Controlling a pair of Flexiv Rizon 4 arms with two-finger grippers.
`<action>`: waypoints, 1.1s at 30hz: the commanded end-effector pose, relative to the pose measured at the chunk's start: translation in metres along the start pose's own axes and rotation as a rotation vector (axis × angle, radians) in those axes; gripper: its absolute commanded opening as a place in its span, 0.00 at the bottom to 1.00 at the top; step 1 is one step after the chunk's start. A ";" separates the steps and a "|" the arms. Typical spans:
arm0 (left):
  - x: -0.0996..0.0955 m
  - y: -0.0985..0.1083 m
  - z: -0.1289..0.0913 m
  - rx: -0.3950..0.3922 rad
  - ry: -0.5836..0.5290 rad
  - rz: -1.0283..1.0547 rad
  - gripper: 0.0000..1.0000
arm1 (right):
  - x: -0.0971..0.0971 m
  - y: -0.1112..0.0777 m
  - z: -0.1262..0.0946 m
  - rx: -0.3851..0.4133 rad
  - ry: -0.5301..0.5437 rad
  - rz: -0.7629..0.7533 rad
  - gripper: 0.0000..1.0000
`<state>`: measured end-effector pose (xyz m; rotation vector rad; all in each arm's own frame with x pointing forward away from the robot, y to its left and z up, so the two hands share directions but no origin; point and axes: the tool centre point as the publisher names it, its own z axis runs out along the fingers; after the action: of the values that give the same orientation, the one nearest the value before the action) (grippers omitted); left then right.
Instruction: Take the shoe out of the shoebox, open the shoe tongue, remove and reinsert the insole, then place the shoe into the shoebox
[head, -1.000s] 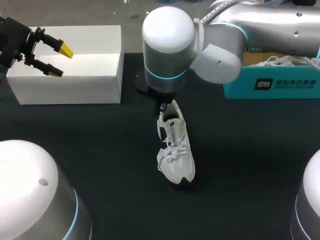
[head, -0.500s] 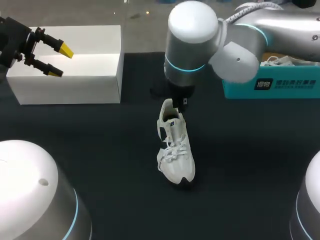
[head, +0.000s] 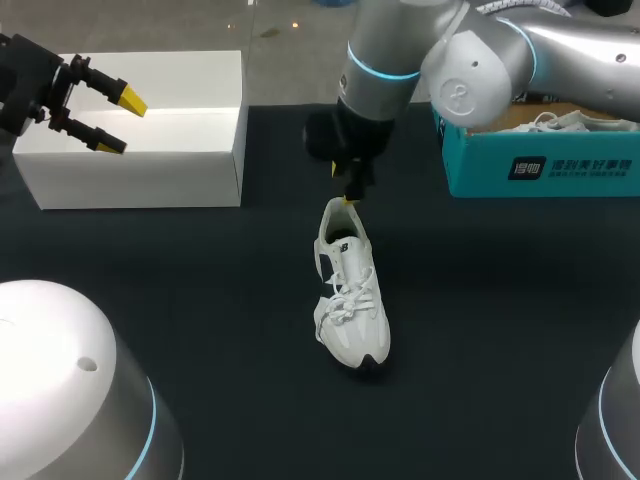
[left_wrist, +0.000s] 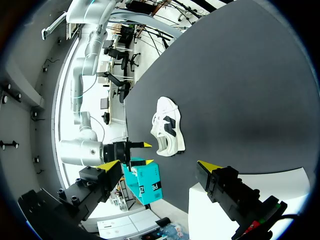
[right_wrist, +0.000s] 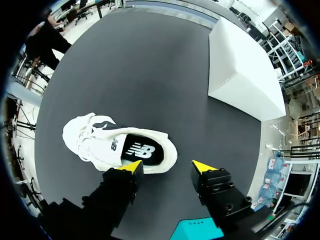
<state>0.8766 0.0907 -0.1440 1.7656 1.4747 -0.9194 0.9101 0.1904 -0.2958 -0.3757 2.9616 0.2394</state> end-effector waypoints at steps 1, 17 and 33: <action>-0.001 0.000 0.000 0.000 0.004 0.000 1.00 | -0.007 0.014 0.019 0.019 -0.001 0.020 0.64; -0.001 0.000 0.000 0.000 0.004 0.000 1.00 | -0.006 0.004 0.068 0.089 0.005 0.042 0.58; -0.001 0.000 0.000 0.000 0.004 0.000 1.00 | 0.000 -0.013 0.092 0.123 0.015 0.088 0.00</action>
<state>0.8766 0.0908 -0.1439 1.7654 1.4749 -0.9193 0.9285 0.1948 -0.3855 -0.2332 2.9953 0.0677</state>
